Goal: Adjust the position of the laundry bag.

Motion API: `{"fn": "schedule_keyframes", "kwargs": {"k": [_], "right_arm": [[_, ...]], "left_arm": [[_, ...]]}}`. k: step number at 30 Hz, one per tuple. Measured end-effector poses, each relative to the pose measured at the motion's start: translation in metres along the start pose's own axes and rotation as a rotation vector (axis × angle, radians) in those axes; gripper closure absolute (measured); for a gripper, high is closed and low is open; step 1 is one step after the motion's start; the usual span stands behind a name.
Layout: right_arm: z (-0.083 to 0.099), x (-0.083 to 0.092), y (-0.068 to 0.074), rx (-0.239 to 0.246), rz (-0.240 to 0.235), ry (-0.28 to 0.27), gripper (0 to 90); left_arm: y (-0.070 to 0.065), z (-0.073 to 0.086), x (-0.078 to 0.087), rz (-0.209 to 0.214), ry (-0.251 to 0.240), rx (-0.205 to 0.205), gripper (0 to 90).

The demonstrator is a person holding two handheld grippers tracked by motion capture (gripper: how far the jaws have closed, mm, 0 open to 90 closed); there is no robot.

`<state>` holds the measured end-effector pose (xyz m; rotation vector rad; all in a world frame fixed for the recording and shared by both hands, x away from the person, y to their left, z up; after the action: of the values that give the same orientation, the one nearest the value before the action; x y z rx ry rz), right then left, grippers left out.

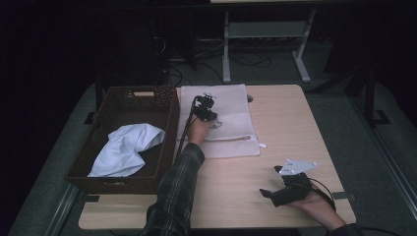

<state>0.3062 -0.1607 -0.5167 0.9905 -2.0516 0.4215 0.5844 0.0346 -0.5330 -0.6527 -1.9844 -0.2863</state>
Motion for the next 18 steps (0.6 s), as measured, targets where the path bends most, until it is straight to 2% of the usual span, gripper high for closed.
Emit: {"fn": "schedule_keyframes", "kwargs": {"k": [6,11,18], "right_arm": [[0.000,0.000,0.000,-0.001,0.002,0.000,2.2],[0.000,0.000,0.000,-0.001,0.004,0.000,2.2],[0.000,0.001,-0.001,0.001,0.006,-0.001,2.2]], "left_arm": [[-0.004,0.004,0.002,0.008,0.008,0.001,89.9],[-0.011,0.011,0.005,0.036,0.002,0.009,89.9],[-0.017,0.018,0.009,0.054,-0.001,0.012,89.9]]}}
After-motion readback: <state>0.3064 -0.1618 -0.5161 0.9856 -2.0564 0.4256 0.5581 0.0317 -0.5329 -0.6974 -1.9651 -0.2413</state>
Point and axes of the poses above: each handheld gripper's, and its own axes: x roughly backward along the jaws, z roughly out of its underside, y roughly to its left, the point moved 9 cm from there along -x, roughly forward along the jaws, and after that the axes turned 11 degrees about y, right-handed, at the moved point
